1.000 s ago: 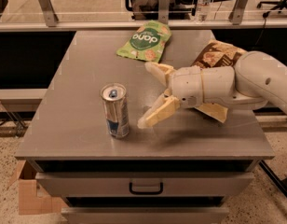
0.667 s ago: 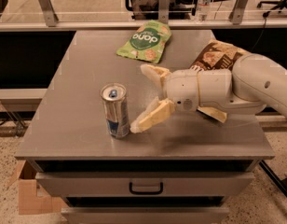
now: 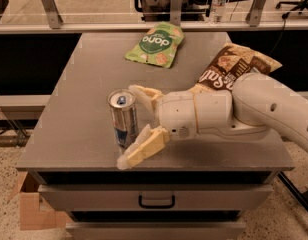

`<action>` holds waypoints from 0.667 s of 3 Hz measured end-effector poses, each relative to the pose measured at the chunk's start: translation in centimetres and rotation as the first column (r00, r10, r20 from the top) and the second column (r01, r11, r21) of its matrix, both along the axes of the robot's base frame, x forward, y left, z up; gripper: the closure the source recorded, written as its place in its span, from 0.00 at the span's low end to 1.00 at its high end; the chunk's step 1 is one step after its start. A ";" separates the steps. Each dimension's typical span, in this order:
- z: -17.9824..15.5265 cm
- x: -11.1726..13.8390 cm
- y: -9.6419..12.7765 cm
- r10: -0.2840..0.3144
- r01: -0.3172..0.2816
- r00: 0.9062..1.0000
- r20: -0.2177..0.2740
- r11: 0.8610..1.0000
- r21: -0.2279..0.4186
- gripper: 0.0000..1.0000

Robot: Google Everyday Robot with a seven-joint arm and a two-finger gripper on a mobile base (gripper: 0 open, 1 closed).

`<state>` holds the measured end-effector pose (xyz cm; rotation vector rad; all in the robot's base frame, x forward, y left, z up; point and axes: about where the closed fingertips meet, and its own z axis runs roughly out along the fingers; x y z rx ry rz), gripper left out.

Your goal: Move redbull can near green rice chip bag

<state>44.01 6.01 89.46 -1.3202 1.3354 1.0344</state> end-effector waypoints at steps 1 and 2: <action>4.0 -5.8 3.0 0.029 -0.029 1.000 -0.005 1.000 -0.004 0.25; 7.3 -8.6 4.4 0.044 -0.043 0.999 0.019 0.999 -0.023 0.47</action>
Offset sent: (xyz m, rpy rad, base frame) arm -0.1161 0.0545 0.1117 -0.0352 -0.0414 0.0522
